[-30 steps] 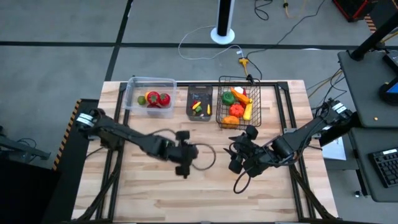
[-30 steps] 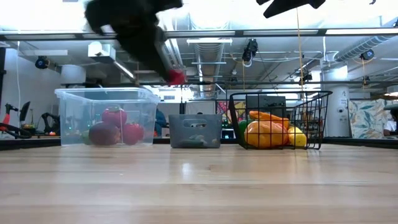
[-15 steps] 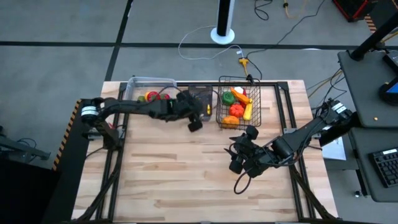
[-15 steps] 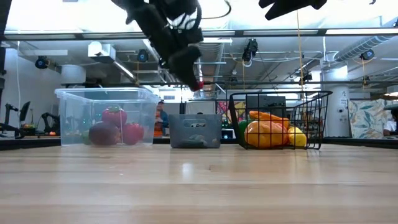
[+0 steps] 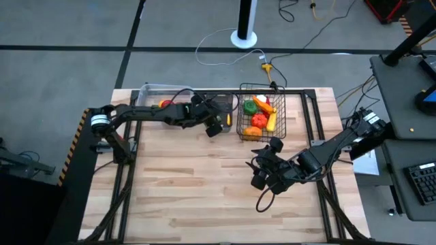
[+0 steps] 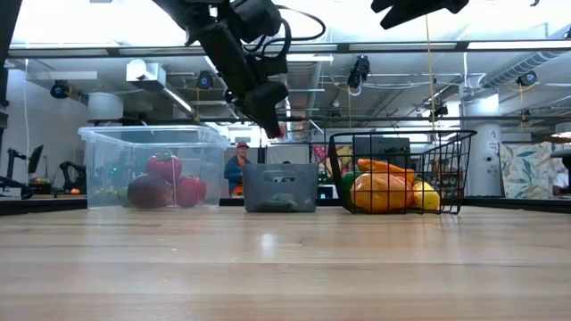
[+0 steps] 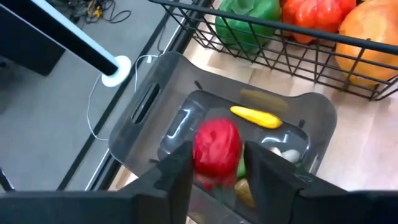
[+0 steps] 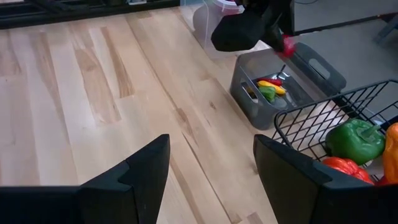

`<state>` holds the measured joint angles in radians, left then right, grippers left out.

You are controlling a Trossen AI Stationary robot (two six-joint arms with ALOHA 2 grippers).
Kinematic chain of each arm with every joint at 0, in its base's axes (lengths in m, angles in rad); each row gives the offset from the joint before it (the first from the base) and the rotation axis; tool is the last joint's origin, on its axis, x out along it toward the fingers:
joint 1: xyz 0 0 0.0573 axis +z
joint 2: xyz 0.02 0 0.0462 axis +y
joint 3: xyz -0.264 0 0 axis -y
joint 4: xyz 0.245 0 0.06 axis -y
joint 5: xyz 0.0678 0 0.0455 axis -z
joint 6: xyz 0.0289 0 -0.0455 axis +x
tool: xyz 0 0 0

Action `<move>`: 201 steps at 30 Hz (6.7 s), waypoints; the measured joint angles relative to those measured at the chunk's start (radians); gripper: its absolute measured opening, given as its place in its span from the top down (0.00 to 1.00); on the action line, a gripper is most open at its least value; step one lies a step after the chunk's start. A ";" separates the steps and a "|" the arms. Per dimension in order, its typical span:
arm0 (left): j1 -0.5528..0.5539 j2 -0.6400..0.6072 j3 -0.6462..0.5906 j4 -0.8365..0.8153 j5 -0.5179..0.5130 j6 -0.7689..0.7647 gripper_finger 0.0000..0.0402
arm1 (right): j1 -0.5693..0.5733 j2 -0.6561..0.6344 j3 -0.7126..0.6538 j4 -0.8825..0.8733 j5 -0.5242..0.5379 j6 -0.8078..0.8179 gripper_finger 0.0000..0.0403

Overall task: Sort produce into baskets
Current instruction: Put the red chili pepper into the black bin, then return to Home Position

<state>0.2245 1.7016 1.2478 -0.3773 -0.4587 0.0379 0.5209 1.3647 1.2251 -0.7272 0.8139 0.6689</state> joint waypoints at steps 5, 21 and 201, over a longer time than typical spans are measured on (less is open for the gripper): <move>0.000 0.000 0.000 0.000 -0.001 0.002 0.61 | 0.000 0.000 -0.002 0.000 0.000 0.000 0.44; -0.281 -0.164 -0.156 0.179 0.103 -0.021 0.54 | -0.013 -0.001 -0.126 0.299 0.039 -0.216 0.44; -0.163 -1.675 -1.149 0.414 0.391 0.023 0.83 | -0.307 -1.336 -1.212 1.019 -0.709 -0.538 0.44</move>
<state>0.0617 0.0265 0.0986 0.0364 -0.0681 0.0613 0.2134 0.0292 0.0132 0.2920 0.1051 0.1310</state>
